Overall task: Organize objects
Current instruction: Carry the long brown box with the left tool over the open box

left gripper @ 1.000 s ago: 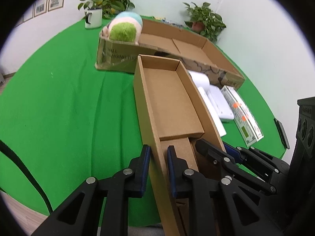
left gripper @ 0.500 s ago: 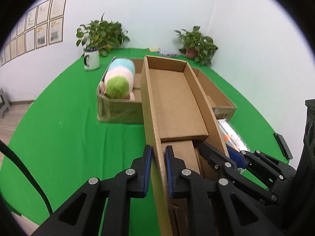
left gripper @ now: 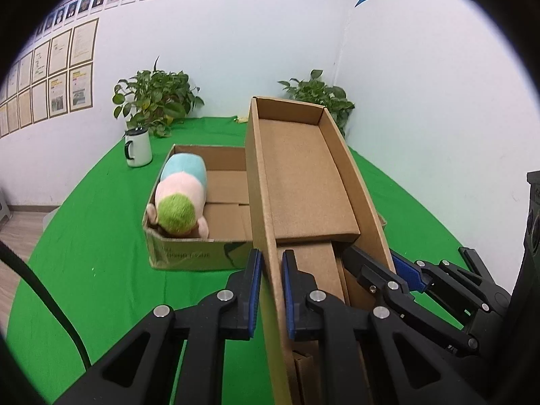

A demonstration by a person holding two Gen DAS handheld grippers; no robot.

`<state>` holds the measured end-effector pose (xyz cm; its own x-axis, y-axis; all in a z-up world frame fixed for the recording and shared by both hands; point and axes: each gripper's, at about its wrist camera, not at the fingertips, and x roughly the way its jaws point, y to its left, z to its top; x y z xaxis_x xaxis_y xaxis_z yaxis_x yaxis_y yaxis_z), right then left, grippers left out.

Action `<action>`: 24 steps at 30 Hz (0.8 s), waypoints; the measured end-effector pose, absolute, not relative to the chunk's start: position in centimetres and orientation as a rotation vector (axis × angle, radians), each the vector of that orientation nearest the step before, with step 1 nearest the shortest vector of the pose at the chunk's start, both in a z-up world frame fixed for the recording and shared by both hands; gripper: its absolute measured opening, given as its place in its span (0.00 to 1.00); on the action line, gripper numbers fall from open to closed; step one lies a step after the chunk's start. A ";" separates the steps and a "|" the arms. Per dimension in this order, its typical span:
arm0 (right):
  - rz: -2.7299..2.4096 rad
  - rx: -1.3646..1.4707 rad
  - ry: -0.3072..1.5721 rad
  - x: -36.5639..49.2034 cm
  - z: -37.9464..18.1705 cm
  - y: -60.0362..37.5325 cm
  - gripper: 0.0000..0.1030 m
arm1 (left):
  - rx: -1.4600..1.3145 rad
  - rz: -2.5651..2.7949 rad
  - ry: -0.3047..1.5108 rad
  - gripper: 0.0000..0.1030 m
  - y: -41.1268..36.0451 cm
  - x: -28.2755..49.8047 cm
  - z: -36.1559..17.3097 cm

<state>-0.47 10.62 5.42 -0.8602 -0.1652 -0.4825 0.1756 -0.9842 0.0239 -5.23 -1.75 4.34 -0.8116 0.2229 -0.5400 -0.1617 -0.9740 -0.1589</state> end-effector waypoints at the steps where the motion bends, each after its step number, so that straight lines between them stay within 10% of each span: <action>1: -2.875 0.735 0.031 -0.5 5.8 10.7 0.12 | -0.847 2.807 -0.153 0.11 -1.7 -5.5 4.6; 24: -2.910 0.598 0.059 -7.5 15.2 11.2 0.12 | -0.695 2.852 -0.077 0.12 -2.1 -12.5 11.7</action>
